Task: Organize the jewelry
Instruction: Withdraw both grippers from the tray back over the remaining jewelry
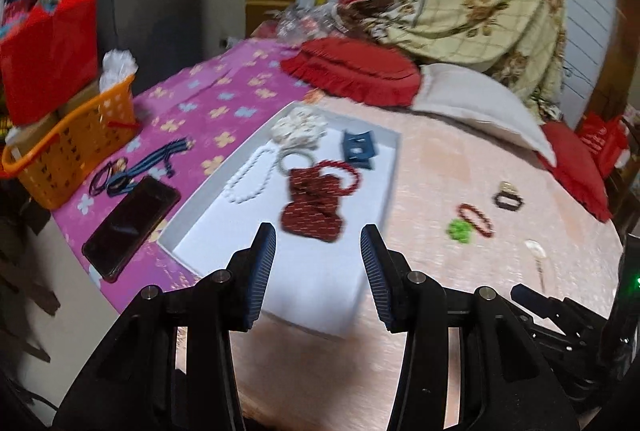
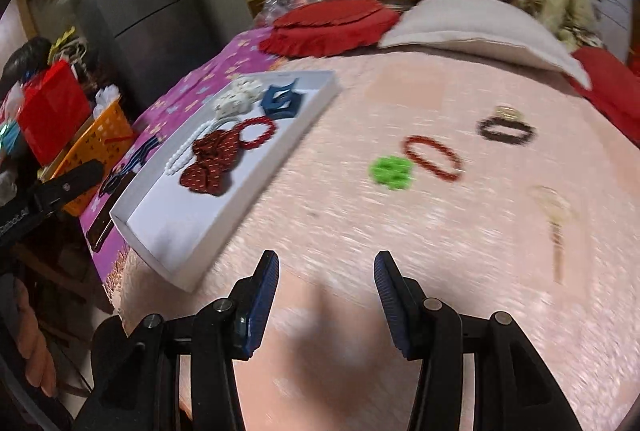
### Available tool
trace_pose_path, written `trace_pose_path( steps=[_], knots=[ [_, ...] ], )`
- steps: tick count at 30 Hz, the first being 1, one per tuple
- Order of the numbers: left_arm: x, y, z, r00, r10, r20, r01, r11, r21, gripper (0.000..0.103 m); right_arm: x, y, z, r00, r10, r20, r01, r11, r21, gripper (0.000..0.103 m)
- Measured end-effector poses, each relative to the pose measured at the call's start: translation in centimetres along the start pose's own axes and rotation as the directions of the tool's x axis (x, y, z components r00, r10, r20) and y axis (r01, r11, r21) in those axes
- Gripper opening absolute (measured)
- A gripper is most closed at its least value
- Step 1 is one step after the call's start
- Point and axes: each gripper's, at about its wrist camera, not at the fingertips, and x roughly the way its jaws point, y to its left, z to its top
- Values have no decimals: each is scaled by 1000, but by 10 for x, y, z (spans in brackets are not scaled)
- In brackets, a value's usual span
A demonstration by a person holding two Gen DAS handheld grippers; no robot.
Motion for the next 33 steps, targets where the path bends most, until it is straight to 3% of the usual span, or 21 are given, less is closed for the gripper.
trace_pose_path(
  steps=[10,15,16,20,23,28,33],
  knots=[
    [-52,-56,-7,997,-8,77,0,995,104,44,-61,-54,-28,993,-74,89,65,992,106,48],
    [-75,-67,-9,991,0,137,-14,995,101,44,-89,-68,-37,985,-107,138,90,988,125,48],
    [-78,-67,-9,989,4,149,-18,995,97,46,-95,-71,-39,983,-112,148,92,986,136,48],
    [-96,-70,-12,968,56,246,-74,995,63,78,-113,-78,-46,971,-148,187,120,981,153,48],
    [-103,-73,-15,951,76,299,-100,993,68,82,-123,-78,-49,961,-173,218,142,979,150,48],
    [-91,-83,-21,976,26,215,-64,983,171,82,-125,-72,-50,956,-184,230,157,979,132,48],
    [-82,-94,-34,984,2,178,-45,971,237,82,-120,-67,-51,958,-189,217,165,979,121,48]
  ],
)
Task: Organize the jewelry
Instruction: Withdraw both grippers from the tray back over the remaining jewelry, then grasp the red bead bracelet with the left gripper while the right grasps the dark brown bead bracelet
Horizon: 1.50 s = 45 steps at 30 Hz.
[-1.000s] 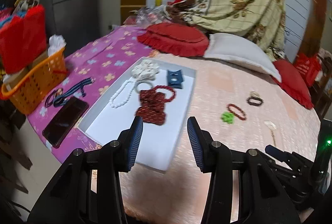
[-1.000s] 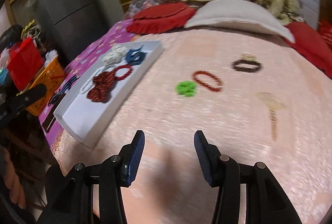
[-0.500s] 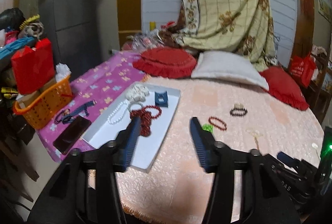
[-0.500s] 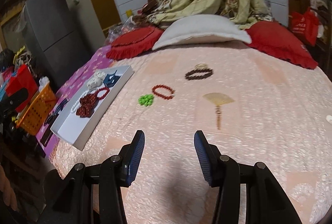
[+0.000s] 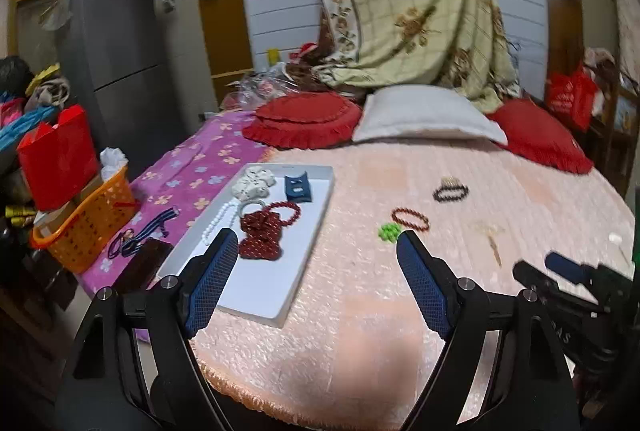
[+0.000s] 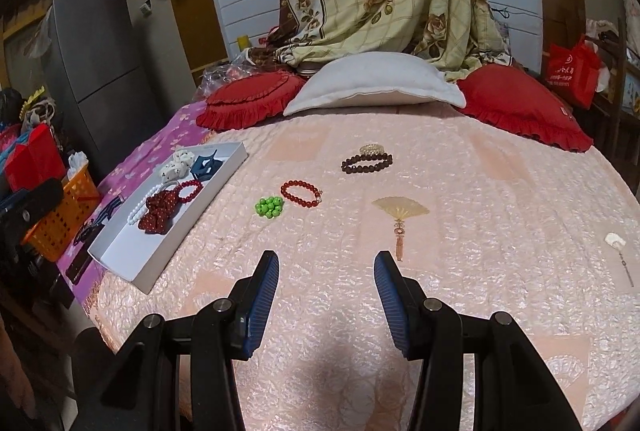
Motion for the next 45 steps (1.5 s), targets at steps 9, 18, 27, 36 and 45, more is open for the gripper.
trace_pose_path(
  steps=[9,18,27,36,45],
  knots=[
    [16,-15,-11,998,-13,-65,17,998,57,82,14,-5,-5,999,-6,-39,7,1000,14,48],
    [47,-24,-23,987,-44,-156,55,996,64,81,30,-16,-13,998,-28,-64,30,999,35,48],
    [79,-23,-36,967,-54,-250,69,996,53,78,52,-26,-20,993,-51,-109,57,997,54,48],
    [98,-21,-30,965,-49,-259,69,995,69,78,57,-28,-17,991,-59,-124,65,997,52,48],
    [173,-19,10,913,-241,-330,251,968,-12,55,88,-41,-1,982,-59,-182,73,995,66,48]
  ],
)
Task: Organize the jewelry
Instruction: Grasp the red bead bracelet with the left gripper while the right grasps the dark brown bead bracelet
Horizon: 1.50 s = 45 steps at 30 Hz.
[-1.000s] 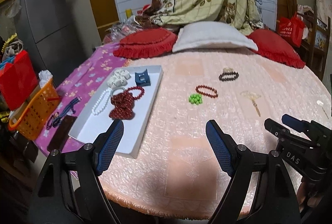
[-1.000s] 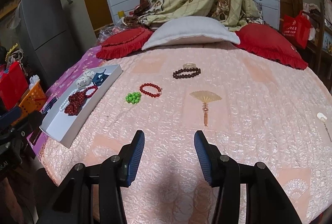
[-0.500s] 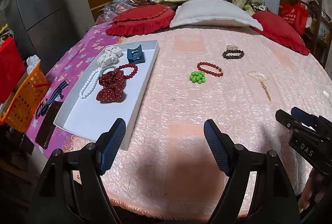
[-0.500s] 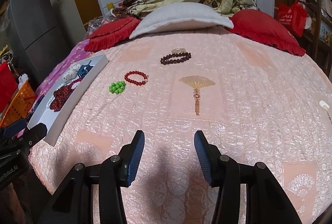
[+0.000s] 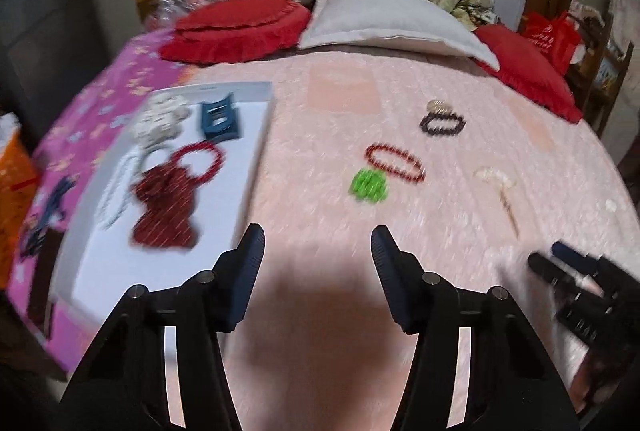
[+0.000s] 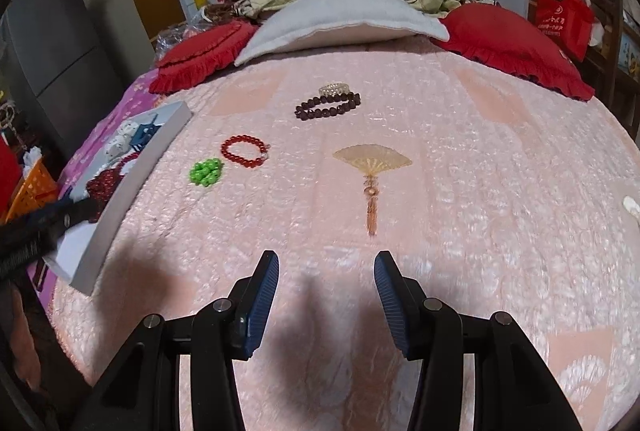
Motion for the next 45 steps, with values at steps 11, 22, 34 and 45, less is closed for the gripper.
trace_pose_path(
  steps=[11,22,34,45],
  knots=[
    [107,-25,67,988,-108,-110,120,987,106,46,70,-13,92,994,102,-29,-101,995,19,48],
    [157,-32,77,974,-138,-178,164,976,144,41,157,-28,156,989,108,-99,-95,987,129,48],
    [144,-56,66,979,-120,-162,156,960,231,6,174,-30,163,996,26,-87,-15,993,121,10],
    [45,-34,66,965,-262,-16,262,961,92,6,98,-20,149,997,80,15,-81,994,74,10]
  ],
)
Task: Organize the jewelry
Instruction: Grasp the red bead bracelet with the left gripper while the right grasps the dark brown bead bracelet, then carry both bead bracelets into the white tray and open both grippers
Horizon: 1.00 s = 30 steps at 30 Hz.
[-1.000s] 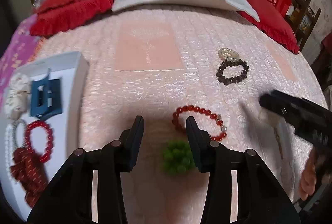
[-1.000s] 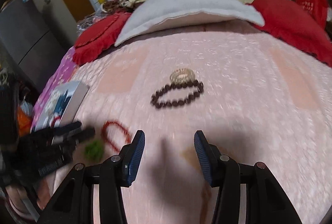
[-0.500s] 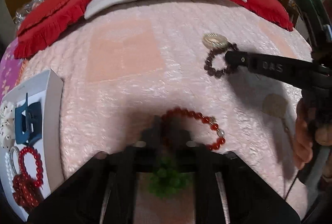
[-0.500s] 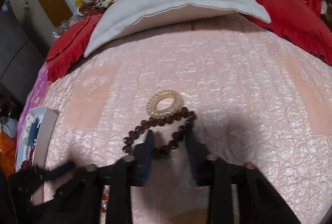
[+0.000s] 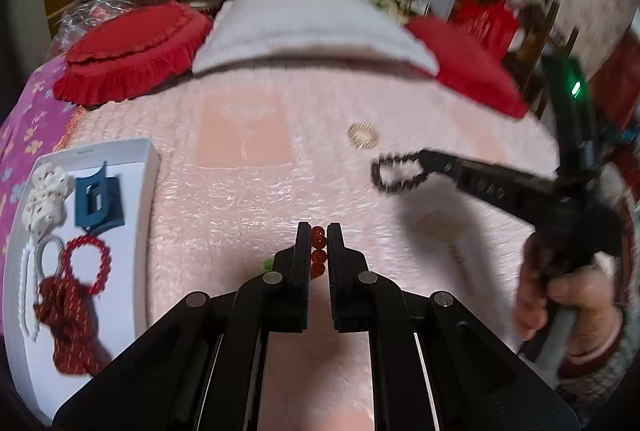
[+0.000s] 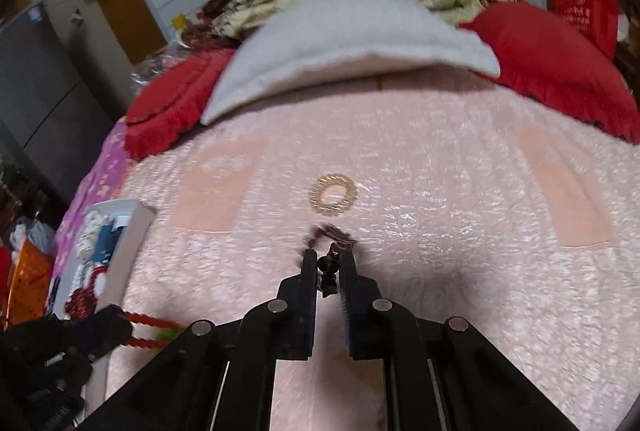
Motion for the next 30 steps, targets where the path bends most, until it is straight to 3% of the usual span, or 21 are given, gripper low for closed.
trace_pose_path(
  steps=[4,9,16,22,30],
  knots=[
    [-42,11,-7,998,-28,59,32,997,-64,6,-27,13,-5,999,28,21,-27,999,-27,10],
    [-85,33,-24,994,-9,107,23,991,-131,6,-52,33,-15,998,61,30,-59,997,-54,10],
    [-112,78,-53,984,132,121,-102,969,-226,6,-64,81,-30,996,92,6,-91,987,-133,10],
    [-115,140,-81,978,184,102,-136,923,-359,6,-60,137,-45,990,134,-36,-139,966,-220,10],
    [-112,202,-102,973,216,76,-151,854,-498,6,-49,233,-60,971,217,-104,-240,904,-354,10]
  ],
)
